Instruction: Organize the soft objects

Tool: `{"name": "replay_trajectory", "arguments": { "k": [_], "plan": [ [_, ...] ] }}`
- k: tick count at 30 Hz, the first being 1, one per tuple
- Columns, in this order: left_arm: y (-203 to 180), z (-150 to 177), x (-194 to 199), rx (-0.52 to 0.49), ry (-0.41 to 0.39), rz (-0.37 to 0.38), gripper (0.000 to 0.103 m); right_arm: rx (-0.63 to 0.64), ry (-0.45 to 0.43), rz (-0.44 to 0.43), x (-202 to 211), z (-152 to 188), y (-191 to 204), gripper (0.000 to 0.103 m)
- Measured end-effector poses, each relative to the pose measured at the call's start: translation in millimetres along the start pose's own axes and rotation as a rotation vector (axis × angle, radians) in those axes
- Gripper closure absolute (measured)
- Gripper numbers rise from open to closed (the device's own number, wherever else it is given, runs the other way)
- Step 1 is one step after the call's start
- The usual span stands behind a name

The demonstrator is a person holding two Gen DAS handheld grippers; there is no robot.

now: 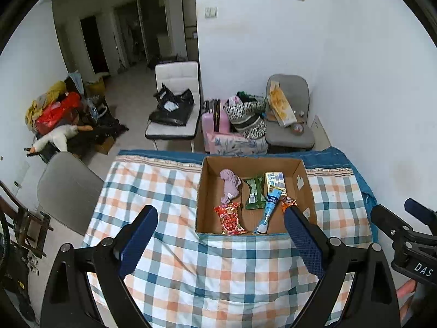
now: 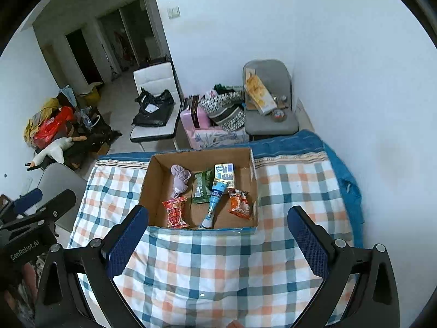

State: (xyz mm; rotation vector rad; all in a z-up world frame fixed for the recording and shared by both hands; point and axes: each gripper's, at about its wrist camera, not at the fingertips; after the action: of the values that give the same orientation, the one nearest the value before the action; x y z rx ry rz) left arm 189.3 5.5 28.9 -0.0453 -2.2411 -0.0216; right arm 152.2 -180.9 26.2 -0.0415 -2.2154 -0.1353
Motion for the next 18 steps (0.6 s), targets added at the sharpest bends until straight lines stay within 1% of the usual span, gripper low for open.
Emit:
{"name": "replay_trajectory", "arguments": {
  "k": [2,5,9,11,18],
  "plan": [
    [0.1,1.3,11.9,-0.004,-0.011,-0.009,0.008,0.009,-0.013,0.002,12.9,2.0,1.9,0.000],
    [2.6,4.9,30.1,0.009,-0.036,-0.003,0.008,0.025,-0.029,0.009,30.4,6.0,6.1,0.000],
    [2.5,9.2,42.8,0.006,-0.053,-0.006,0.008,0.024,-0.043,0.013,46.6,9.8,7.2,0.000],
    [1.4,11.4,44.0,0.005,-0.054,-0.007,0.008,0.024,-0.054,0.023,55.2,11.9,7.1,0.000],
    [1.4,17.0,44.3,0.021,-0.039,-0.008,0.008,0.030,-0.072,0.057,64.0,14.0,7.1,0.000]
  ]
}}
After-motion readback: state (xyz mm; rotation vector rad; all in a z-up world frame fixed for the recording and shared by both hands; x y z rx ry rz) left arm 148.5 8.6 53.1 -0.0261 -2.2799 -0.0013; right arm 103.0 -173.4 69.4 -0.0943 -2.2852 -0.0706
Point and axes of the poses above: each gripper's, at about its wrist camera, not at the fingertips, and x roughly against the way its jaws point, y to its left, z to its underside
